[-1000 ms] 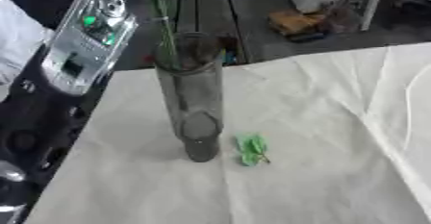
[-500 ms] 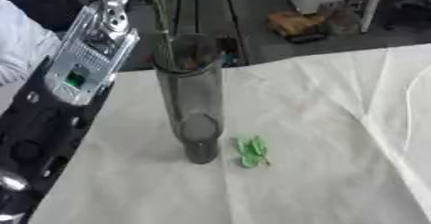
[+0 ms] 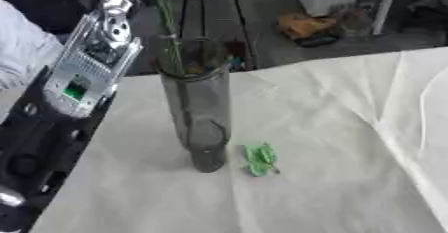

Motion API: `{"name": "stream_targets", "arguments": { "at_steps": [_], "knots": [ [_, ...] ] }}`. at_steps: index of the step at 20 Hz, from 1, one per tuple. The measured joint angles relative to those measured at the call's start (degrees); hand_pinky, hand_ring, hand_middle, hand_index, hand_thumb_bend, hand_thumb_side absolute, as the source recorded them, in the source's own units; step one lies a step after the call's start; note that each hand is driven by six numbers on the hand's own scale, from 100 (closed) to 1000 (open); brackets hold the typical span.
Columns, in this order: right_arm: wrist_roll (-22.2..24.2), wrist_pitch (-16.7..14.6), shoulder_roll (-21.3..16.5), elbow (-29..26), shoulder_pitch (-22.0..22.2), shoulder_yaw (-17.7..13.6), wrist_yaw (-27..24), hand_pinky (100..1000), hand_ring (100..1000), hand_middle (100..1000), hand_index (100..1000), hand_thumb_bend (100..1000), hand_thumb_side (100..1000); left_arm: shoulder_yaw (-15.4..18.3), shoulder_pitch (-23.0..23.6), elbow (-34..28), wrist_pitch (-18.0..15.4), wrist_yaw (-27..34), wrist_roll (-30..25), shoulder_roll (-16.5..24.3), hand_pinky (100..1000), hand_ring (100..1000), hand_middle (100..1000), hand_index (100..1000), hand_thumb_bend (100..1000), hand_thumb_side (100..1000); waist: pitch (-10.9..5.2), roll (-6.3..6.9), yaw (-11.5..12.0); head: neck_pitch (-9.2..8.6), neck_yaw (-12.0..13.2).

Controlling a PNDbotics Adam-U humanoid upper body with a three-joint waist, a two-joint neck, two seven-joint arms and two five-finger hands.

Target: Arrange flowers into the vase.

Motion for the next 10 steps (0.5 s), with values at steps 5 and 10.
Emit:
{"name": "stream_targets", "arguments": {
  "at_steps": [5, 10],
  "knots": [
    [0.0, 0.0, 0.0, 0.0, 0.0, 0.0, 0.0, 471, 459, 348, 646, 100, 933, -0.1, 0.4, -0.2, -0.7, 0.5, 0.9, 0.1, 329, 632, 660, 527, 100, 879, 0.11, 0.0, 0.0, -0.03, 0.0],
    [-0.1, 0.1, 0.0, 0.0, 0.0, 0.0, 0.0, 471, 459, 347, 647, 100, 934, -0.7, 1.0, -0.6, -1.3, 0.0, 0.8, 0.3, 351, 659, 689, 570, 100, 906, 0.15, 0.0, -0.1, -0.48, -0.1]
  ]
}}
